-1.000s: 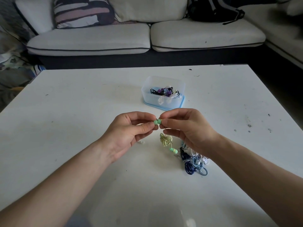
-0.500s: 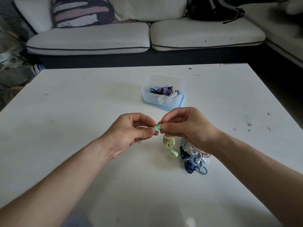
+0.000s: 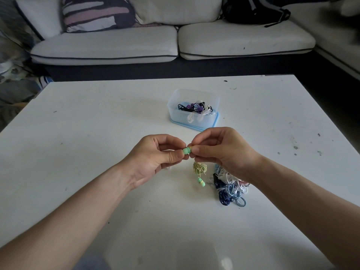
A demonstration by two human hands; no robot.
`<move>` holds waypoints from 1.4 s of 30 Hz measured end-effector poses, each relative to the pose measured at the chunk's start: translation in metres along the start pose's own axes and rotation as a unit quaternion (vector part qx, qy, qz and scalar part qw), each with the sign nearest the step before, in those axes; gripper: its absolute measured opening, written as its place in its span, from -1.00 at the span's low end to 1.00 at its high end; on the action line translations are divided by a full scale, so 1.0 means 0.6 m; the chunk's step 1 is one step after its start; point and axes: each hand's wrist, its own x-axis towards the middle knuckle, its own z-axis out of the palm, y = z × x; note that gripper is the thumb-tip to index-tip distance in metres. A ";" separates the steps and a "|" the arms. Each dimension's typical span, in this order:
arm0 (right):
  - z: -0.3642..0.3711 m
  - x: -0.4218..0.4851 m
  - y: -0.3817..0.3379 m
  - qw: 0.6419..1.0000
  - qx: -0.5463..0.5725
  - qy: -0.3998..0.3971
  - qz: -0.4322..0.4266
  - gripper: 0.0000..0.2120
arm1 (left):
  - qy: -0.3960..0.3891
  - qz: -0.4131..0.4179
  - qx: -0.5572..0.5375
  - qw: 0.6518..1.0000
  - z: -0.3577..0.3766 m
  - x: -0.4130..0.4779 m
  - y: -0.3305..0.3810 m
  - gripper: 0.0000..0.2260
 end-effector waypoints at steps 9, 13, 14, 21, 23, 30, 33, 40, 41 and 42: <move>-0.001 0.000 0.002 1.000 -0.019 0.001 -0.015 -0.88 | 0.003 0.002 -0.002 1.000 0.000 0.001 -0.005 -0.80; 0.000 -0.001 0.001 1.000 -0.022 0.004 -0.012 -0.88 | 0.003 0.002 -0.013 1.000 0.001 0.001 -0.004 -0.80; 0.000 -0.002 0.000 1.000 -0.010 -0.001 -0.007 -0.87 | 0.001 0.004 -0.017 1.000 0.002 0.001 -0.003 -0.80; -0.001 -0.002 0.001 1.000 0.015 -0.011 -0.001 -0.85 | -0.002 0.005 -0.022 1.000 0.002 0.000 -0.002 -0.81; -0.001 -0.003 0.002 1.000 0.014 -0.006 -0.003 -0.83 | 0.000 0.008 -0.030 1.000 0.003 -0.001 -0.002 -0.81; -0.001 -0.005 0.005 0.998 0.060 0.001 0.013 -0.83 | 0.010 0.021 -0.067 0.997 0.013 -0.005 -0.004 -0.86; 0.001 -0.007 0.006 0.997 0.071 0.006 0.020 -0.82 | 0.014 0.020 -0.073 0.997 0.014 -0.005 -0.006 -0.86; 0.000 -0.009 -0.002 0.998 0.066 0.010 0.011 -0.81 | 0.010 0.016 -0.084 0.996 0.012 -0.008 0.001 -0.84; 0.000 -0.008 -0.003 0.997 0.070 0.011 0.011 -0.81 | 0.010 0.017 -0.085 0.996 0.012 -0.008 0.002 -0.85; 0.000 -0.009 -0.003 0.997 0.074 0.011 0.011 -0.80 | 0.010 0.017 -0.087 0.996 0.012 -0.009 0.003 -0.86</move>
